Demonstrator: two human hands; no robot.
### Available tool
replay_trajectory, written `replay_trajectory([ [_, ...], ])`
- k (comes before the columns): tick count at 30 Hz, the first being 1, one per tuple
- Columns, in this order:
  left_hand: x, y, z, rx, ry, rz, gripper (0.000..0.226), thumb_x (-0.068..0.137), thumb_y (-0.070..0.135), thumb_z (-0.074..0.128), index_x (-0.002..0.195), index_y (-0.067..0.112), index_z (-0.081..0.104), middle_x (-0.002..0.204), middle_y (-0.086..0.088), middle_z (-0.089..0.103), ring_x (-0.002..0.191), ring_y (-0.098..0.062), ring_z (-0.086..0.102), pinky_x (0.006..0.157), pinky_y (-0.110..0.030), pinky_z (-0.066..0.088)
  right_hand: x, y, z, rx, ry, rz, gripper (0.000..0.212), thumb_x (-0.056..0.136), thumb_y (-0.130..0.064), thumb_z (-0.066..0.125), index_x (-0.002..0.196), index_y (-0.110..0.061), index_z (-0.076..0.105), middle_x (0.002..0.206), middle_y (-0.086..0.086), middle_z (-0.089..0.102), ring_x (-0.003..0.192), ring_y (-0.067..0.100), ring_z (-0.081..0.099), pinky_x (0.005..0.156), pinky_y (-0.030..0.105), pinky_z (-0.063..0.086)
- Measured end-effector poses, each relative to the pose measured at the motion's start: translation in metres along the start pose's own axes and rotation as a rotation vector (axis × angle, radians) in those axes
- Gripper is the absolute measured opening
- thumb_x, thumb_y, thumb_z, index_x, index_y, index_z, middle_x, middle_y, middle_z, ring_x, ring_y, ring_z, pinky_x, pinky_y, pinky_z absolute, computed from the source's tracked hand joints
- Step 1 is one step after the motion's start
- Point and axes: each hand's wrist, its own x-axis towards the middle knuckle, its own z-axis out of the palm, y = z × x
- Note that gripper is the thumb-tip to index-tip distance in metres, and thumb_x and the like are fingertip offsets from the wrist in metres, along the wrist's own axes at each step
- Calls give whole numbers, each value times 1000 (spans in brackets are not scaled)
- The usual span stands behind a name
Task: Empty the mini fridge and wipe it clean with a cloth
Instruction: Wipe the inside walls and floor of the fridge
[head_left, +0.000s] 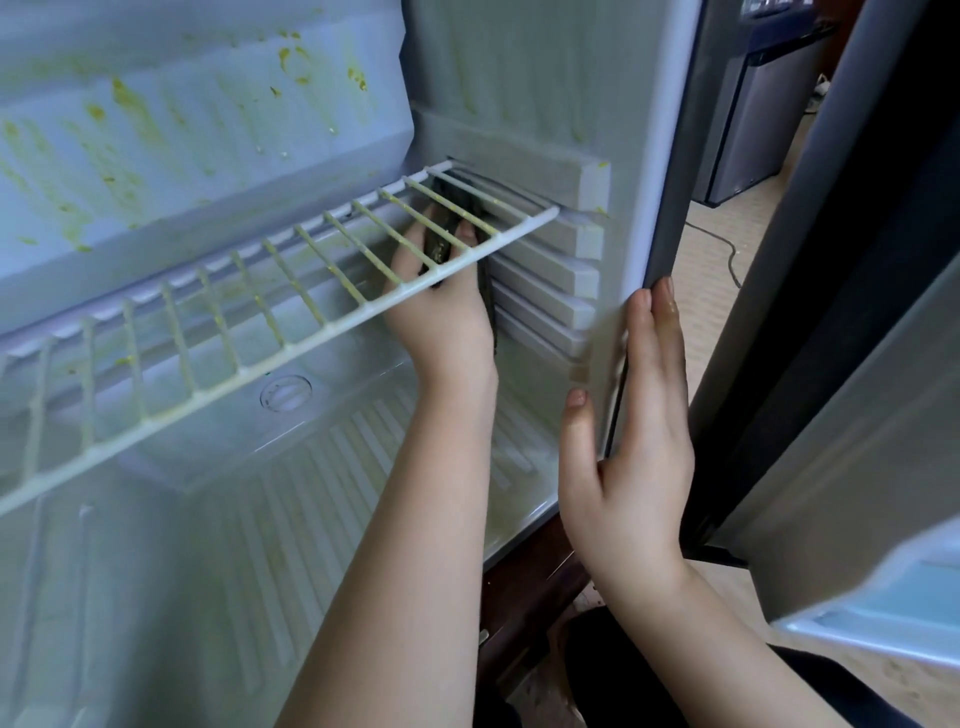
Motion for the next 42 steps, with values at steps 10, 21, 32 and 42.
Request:
replay_trajectory([
  [10, -61, 26, -4, 10, -110, -16, 26, 80, 17, 70, 105, 12, 73, 99, -1, 75, 98, -19, 69, 94, -47, 52, 2, -7, -10, -18, -77, 47, 60, 90, -8, 45, 148, -4, 29, 158, 7, 22, 147, 10, 17, 116, 18, 16],
  [21, -84, 49, -16, 178, -237, 185, 22, 82, 12, 75, 104, 12, 73, 97, 8, 72, 93, -5, 68, 88, -28, 54, 4, -11, -14, -5, -70, 65, 62, 90, -3, 48, 148, -8, 31, 155, -4, 23, 145, 3, 18, 112, 10, 16],
  [32, -78, 42, -20, 533, -325, 654, 27, 80, 3, 64, 105, 6, 72, 93, -7, 62, 84, -11, 57, 77, -17, 46, 4, -8, -19, 64, -105, 43, 57, 91, 1, 47, 146, -4, 34, 155, 4, 25, 145, 5, 19, 114, 13, 17],
  [42, -72, 56, -24, 519, -313, 613, 24, 82, 8, 71, 106, 9, 73, 97, -2, 69, 90, -8, 62, 83, -15, 47, 4, -10, -20, 81, -104, 69, 56, 92, -2, 44, 146, -6, 35, 156, 3, 26, 144, 3, 21, 112, 10, 17],
])
